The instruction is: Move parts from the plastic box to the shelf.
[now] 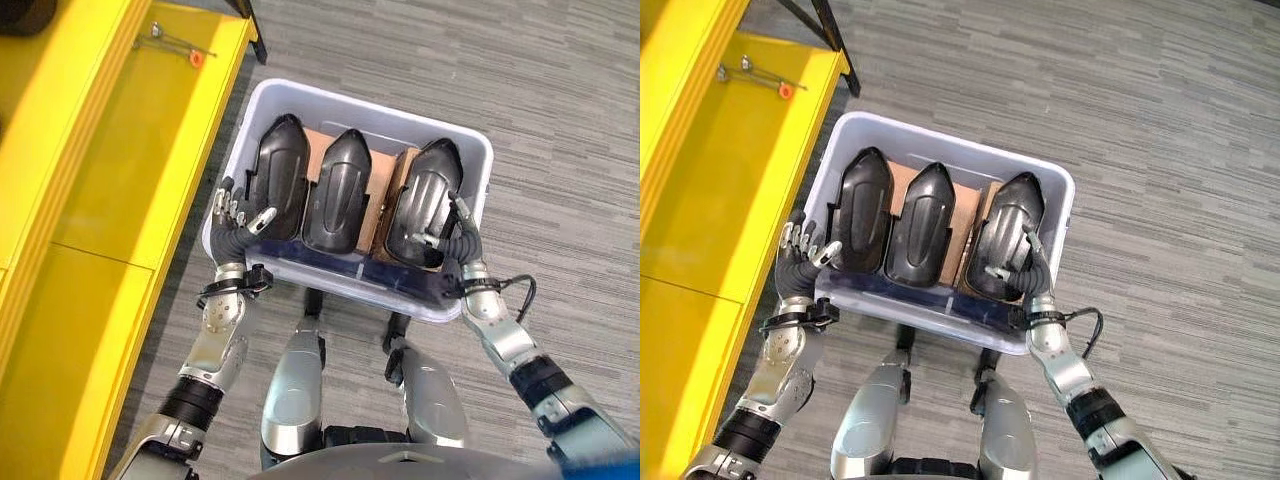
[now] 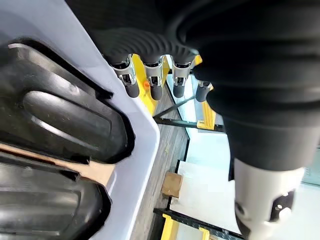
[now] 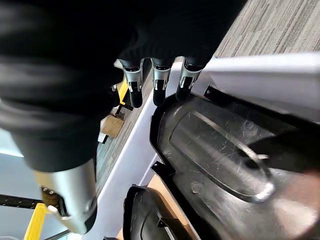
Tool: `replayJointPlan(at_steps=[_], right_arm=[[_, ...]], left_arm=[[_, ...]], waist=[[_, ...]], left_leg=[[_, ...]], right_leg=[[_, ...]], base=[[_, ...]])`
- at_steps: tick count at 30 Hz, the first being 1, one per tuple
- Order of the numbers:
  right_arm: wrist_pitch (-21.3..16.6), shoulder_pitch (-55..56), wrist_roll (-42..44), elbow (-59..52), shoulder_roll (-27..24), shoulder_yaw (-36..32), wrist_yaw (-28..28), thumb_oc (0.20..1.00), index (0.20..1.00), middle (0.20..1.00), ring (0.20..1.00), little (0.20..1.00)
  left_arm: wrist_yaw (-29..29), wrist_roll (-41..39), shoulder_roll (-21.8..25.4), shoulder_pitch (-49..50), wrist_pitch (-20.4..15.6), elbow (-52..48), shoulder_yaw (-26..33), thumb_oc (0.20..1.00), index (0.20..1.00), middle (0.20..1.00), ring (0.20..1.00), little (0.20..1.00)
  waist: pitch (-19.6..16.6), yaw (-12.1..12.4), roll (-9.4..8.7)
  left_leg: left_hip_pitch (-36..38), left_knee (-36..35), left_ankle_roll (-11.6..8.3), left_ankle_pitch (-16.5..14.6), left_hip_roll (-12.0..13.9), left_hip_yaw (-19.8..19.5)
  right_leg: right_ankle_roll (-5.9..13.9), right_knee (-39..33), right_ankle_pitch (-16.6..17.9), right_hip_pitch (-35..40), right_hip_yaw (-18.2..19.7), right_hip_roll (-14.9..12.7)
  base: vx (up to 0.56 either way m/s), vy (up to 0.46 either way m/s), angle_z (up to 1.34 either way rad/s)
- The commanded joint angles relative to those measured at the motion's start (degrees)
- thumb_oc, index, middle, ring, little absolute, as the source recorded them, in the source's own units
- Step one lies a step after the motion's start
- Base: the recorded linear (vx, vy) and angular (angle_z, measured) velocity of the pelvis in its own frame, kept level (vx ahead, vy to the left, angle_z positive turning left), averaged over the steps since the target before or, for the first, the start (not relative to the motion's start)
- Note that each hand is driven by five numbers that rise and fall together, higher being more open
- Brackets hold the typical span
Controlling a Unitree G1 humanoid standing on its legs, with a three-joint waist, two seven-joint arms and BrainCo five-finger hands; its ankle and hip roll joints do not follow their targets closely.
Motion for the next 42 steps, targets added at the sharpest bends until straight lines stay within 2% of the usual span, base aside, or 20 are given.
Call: replayJointPlan(at_steps=[1,5,9,15,19,22,30,32,34,35,39,40,42], right_arm=[[0.52,-4.26,2.78,0.38,0.43,0.58,-2.04,1.000,1.000,1.000,1.000,1.000],[3.24,-11.97,6.93,7.54,1.12,1.13,-2.49,1.000,1.000,1.000,1.000,1.000],[3.98,-18.56,11.61,16.55,1.36,0.49,1.41,1.000,1.000,1.000,1.000,1.000],[4.45,-24.89,15.08,23.27,1.88,1.86,7.88,1.000,1.000,1.000,1.000,1.000],[3.93,-27.27,15.00,23.67,2.22,2.84,10.63,1.000,1.000,1.000,1.000,1.000],[3.80,-28.30,14.53,22.27,2.44,3.94,12.42,1.000,1.000,1.000,1.000,1.000],[3.42,-28.16,11.45,15.05,4.51,7.86,13.82,1.000,1.000,1.000,1.000,1.000],[3.59,-27.86,9.30,12.94,5.02,8.52,12.57,1.000,1.000,1.000,1.000,1.000],[3.95,-27.54,5.54,10.17,5.35,9.46,7.25,1.000,1.000,1.000,1.000,1.000],[3.94,-27.36,0.77,9.32,5.30,9.60,1.85,1.000,1.000,1.000,1.000,1.000],[3.50,-27.30,-10.07,8.21,4.07,9.10,-7.52,1.000,1.000,1.000,1.000,1.000],[3.60,-27.38,-10.06,8.07,3.95,9.04,-7.69,1.000,1.000,1.000,1.000,1.000],[3.70,-26.97,-17.31,6.44,3.00,8.85,-11.97,1.000,1.000,1.000,1.000,1.000]], left_arm=[[0.63,1.34,1.93,-0.60,-2.02,-5.61,-0.17,1.000,1.000,1.000,1.000,1.000],[0.76,1.07,1.69,-4.01,-0.74,-5.27,-1.49,1.000,1.000,1.000,1.000,1.000],[0.58,0.44,1.27,-6.08,-0.22,-4.54,-2.63,1.000,1.000,1.000,1.000,1.000],[0.10,-0.38,0.83,-6.80,-2.04,-4.35,-3.39,1.000,1.000,1.000,1.000,1.000],[-0.39,-0.57,0.70,-6.45,-0.71,-5.71,-3.72,1.000,1.000,1.000,1.000,1.000],[-0.76,-0.49,0.70,-5.98,-1.12,-6.04,-4.21,1.000,1.000,1.000,1.000,1.000],[-0.82,-0.45,1.06,-4.61,-0.95,-7.81,-4.68,1.000,1.000,1.000,1.000,1.000],[-0.69,-0.48,1.12,-4.49,-0.98,-8.01,-4.75,1.000,1.000,1.000,1.000,1.000],[-0.55,-0.39,0.97,-4.43,-0.98,-8.34,-4.89,1.000,1.000,1.000,1.000,1.000],[-0.47,-0.26,0.74,-4.42,-1.06,-8.39,-5.05,1.000,1.000,1.000,1.000,1.000],[0.36,-0.35,0.00,-4.59,-2.15,-7.56,-6.20,1.000,1.000,1.000,1.000,1.000],[0.40,-0.35,-0.05,-4.71,-2.22,-7.49,-6.23,1.000,1.000,1.000,1.000,1.000],[1.06,-0.26,-0.73,-4.83,-3.46,-6.74,-7.10,1.000,1.000,1.000,1.000,1.000]], waist=[[-1.97,1.32,-0.85],[-0.63,2.33,-0.06],[0.09,3.57,0.95],[0.09,4.78,2.19],[0.09,5.25,2.50],[0.09,5.37,2.57],[0.09,5.17,2.87],[0.09,5.01,2.89],[0.09,4.68,2.91],[0.09,4.38,3.04],[0.09,3.47,3.54],[0.09,3.41,3.58],[0.09,2.64,4.06]], left_leg=[[-5.32,4.95,-0.57,-2.01,1.35,0.70],[-8.52,6.48,-0.31,-1.90,0.41,0.34],[-11.72,7.07,-0.26,-1.29,-0.29,0.13],[-15.08,7.45,-0.54,-0.31,-0.67,0.02],[-16.23,7.80,-0.67,-0.19,-0.53,0.21],[-16.73,7.83,-0.69,0.02,-0.51,0.50],[-16.93,7.72,-0.61,0.27,-0.33,1.07],[-16.98,7.86,-0.63,0.28,-0.27,1.19],[-17.09,8.04,-0.62,0.24,-0.13,1.36],[-17.02,8.03,-0.57,0.16,-0.01,1.44],[-16.78,7.47,-0.44,0.15,0.03,1.62],[-16.90,7.37,-0.43,0.31,0.04,1.61],[-16.75,7.26,-0.40,0.25,0.15,1.76]], right_leg=[[4.01,0.67,-1.07,3.47,4.77,-4.82],[3.62,1.72,-1.46,1.35,4.96,-4.73],[3.51,2.40,-1.54,-1.26,4.66,-4.88],[2.96,3.26,-1.50,-4.91,3.59,-5.11],[2.77,3.96,-1.48,-6.71,3.06,-5.31],[2.65,4.36,-1.45,-7.52,2.90,-5.38],[2.82,4.85,-1.07,-8.70,3.13,-5.62],[2.88,5.07,-1.02,-8.98,3.26,-5.67],[2.87,5.33,-0.98,-9.43,3.54,-5.68],[2.82,5.51,-1.00,-9.70,3.75,-5.66],[2.88,5.69,-0.83,-10.43,4.40,-5.48],[2.86,5.65,-0.70,-10.60,4.42,-5.46],[2.83,5.86,-0.69,-11.03,4.82,-5.56]], base=[[-0.09,0.014,0.02],[-0.07,0.016,0.09],[-0.07,0.006,0.03],[-0.03,0.015,0.00],[0.00,0.000,0.00],[0.00,0.000,0.00],[0.00,0.002,-0.01],[0.00,0.004,-0.06],[-0.01,0.014,-0.06],[0.00,0.000,0.00],[-0.02,0.041,-0.04],[-0.03,0.052,-0.07],[-0.02,0.069,-0.04]])
